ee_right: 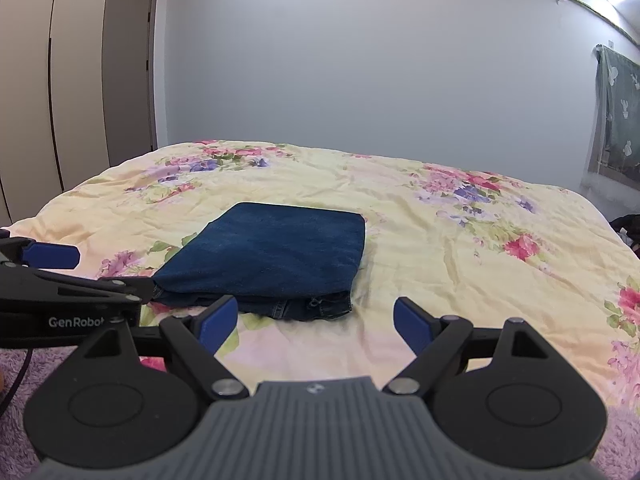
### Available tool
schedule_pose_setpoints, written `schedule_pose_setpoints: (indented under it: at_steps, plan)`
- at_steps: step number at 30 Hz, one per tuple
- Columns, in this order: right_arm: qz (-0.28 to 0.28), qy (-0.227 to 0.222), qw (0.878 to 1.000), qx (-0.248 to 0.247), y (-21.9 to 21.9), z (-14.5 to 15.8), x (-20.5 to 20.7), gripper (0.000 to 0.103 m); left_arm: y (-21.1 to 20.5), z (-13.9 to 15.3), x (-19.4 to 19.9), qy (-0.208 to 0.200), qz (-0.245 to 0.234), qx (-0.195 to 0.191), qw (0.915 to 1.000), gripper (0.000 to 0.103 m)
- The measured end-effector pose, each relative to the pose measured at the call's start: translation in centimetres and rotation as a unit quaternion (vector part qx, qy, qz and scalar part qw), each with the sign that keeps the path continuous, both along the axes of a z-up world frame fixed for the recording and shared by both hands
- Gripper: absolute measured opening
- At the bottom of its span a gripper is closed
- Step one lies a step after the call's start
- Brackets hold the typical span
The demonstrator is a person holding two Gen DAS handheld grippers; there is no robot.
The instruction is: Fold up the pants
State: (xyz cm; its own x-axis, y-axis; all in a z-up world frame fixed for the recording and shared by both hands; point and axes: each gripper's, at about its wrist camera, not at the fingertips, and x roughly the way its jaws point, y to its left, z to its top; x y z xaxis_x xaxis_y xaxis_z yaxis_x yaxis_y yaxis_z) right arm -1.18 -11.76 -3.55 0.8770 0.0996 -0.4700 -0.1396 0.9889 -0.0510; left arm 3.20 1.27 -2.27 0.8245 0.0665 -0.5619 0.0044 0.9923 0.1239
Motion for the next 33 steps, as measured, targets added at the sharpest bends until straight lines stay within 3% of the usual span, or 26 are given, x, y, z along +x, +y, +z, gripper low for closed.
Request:
schedule_pose_setpoints:
  at_steps: [33]
  plan:
    - [-0.012, -0.006, 1.000, 0.006, 0.22, 0.10, -0.09, 0.081, 0.19, 0.75, 0.13, -0.006, 0.000, 0.005, 1.0000, 0.093]
